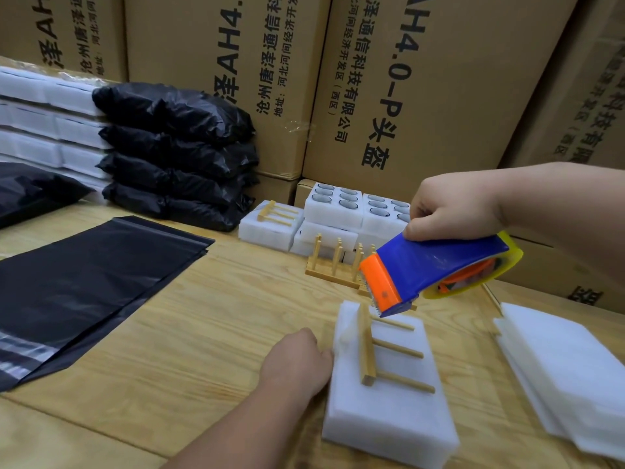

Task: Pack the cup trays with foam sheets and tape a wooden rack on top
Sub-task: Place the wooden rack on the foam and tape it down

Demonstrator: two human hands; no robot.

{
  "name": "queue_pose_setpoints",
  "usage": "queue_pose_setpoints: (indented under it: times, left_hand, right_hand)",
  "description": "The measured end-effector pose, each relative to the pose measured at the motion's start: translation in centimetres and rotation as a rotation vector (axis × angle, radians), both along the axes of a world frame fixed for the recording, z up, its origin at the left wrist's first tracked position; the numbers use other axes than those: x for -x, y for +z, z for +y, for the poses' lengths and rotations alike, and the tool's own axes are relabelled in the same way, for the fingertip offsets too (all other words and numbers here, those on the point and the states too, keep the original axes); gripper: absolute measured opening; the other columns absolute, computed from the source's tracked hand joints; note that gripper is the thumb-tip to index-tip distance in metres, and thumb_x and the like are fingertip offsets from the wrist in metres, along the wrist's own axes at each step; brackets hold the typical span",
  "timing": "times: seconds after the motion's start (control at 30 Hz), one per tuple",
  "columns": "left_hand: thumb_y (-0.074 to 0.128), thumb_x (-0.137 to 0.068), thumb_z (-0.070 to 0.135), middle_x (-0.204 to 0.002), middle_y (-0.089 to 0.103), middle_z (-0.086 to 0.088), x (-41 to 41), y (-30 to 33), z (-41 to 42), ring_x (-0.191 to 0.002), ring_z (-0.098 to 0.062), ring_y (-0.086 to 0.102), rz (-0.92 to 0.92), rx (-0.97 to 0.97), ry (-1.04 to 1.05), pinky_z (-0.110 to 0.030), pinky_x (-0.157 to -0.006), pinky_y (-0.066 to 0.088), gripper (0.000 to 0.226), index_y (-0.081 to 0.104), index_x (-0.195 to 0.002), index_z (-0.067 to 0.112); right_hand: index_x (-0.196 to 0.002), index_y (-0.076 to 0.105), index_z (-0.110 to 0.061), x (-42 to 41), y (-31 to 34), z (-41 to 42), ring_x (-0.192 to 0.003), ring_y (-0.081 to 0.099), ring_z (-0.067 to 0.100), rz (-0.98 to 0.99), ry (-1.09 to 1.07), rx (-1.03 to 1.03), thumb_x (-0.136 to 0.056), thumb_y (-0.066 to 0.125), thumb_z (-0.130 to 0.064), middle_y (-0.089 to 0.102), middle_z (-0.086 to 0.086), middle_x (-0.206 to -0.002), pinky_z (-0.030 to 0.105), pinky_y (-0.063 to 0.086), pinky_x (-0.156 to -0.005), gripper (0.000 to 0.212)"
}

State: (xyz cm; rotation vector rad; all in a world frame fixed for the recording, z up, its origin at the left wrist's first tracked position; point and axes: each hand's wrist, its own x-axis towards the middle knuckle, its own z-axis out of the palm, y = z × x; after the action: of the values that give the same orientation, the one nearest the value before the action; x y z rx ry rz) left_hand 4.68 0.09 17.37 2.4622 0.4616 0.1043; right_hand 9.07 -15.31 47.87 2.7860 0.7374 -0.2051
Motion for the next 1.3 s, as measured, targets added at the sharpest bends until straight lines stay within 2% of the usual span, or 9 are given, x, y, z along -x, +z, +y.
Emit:
queue_pose_setpoints:
  times: [0.07,0.17,0.3,0.47,0.6,0.7,0.93,1.17,1.3]
  left_hand:
    - [0.052,-0.088,0.055,-0.112,0.071,0.007,0.1,0.1,-0.1,-0.106,-0.019,0.065,-0.068,0.048,0.041,-0.031,-0.083,0.051,0.044,0.063,-0.121,0.028]
    - [0.049,-0.097,0.046,-0.109,0.068,0.012,0.2,1.3,-0.9,-0.098,-0.004,0.062,-0.343,0.35,0.076,-0.03,-0.085,0.049,0.031,0.063,-0.122,0.033]
    - [0.045,-0.082,0.033,-0.127,0.056,0.019,0.9,3.7,-2.9,-0.115,0.01,0.049,-0.523,0.698,-0.192,-0.019,-0.094,0.04,0.048,0.048,-0.128,0.044]
    - [0.057,-0.075,0.056,-0.148,0.024,0.031,0.2,4.9,-3.1,-0.142,0.007,0.019,-0.302,0.369,-0.514,-0.025,-0.114,0.025,0.092,0.02,-0.158,0.042]
    - [0.061,-0.086,0.047,-0.17,0.002,0.017,-0.5,4.0,-2.8,-0.155,-0.003,-0.009,-0.161,0.181,-0.596,-0.03,-0.122,0.01,0.078,0.03,-0.157,0.037]
    - [0.052,-0.081,0.045,-0.171,0.002,0.015,-0.4,3.8,-2.9,-0.155,-0.003,-0.009,-0.169,0.162,-0.573,-0.032,-0.123,0.012,0.065,0.043,-0.145,0.036]
    - [0.055,-0.083,0.04,-0.17,0.003,0.017,-0.3,4.6,-2.9,-0.156,-0.005,0.001,-0.098,0.092,-0.563,-0.037,-0.123,0.022,0.063,0.042,-0.145,0.036]
    - [0.053,-0.069,0.068,-0.172,-0.001,0.009,-0.9,7.0,-4.5,-0.157,-0.011,-0.008,-0.043,-0.014,-0.536,-0.043,-0.126,0.017,0.107,0.018,-0.162,0.029]
    - [0.059,-0.067,0.086,-0.172,-0.001,0.013,-1.1,6.5,-6.0,-0.157,-0.011,-0.014,-0.064,-0.12,-0.592,-0.051,-0.127,0.005,0.124,0.001,-0.163,0.033]
  right_hand:
    - [-0.087,0.071,-0.022,0.0,-0.1,-0.3,-0.072,0.072,0.013,0.003,-0.003,-0.004,-0.098,0.053,-0.049,0.074,-0.005,-0.076,0.022,0.054,-0.059,0.035]
    - [-0.082,0.071,-0.02,-0.1,-0.3,-0.9,-0.066,0.067,0.011,-0.024,0.013,0.001,-0.097,0.051,-0.049,0.072,-0.004,-0.074,0.022,0.048,-0.056,0.038]
    - [-0.08,0.072,-0.014,-0.4,-0.8,-2.1,-0.062,0.06,0.012,-0.025,0.009,-0.016,-0.096,0.05,-0.048,0.067,-0.001,-0.071,0.026,0.048,-0.057,0.043]
    - [-0.073,0.067,-0.014,-0.8,-2.2,-4.7,-0.062,0.053,0.013,-0.025,-0.018,-0.025,-0.096,0.051,-0.046,0.059,-0.003,-0.067,0.029,0.044,-0.059,0.043]
    - [-0.071,0.064,-0.015,-1.1,-3.7,-6.6,-0.063,0.053,0.013,0.001,-0.047,-0.028,-0.097,0.05,-0.045,0.059,-0.003,-0.069,0.029,0.043,-0.06,0.043]
    - [-0.073,0.065,-0.017,-1.2,-4.4,-7.6,-0.065,0.055,0.012,0.007,-0.066,-0.064,-0.098,0.05,-0.046,0.061,-0.003,-0.072,0.027,0.041,-0.059,0.042]
    - [-0.081,0.069,-0.019,-1.5,-5.0,-8.5,-0.074,0.061,0.012,0.037,-0.083,-0.131,-0.098,0.05,-0.048,0.068,-0.001,-0.082,0.029,0.045,-0.062,0.039]
    - [-0.067,0.061,-0.023,-2.0,-6.0,-9.3,-0.066,0.057,0.012,0.048,-0.087,-0.164,-0.095,0.049,-0.066,0.06,-0.007,-0.068,0.028,0.041,-0.061,0.052]
    - [-0.076,0.067,-0.021,-2.1,-7.4,-10.3,-0.068,0.059,0.011,0.055,-0.107,-0.176,-0.094,0.048,-0.069,0.064,-0.006,-0.073,0.026,0.041,-0.06,0.054]
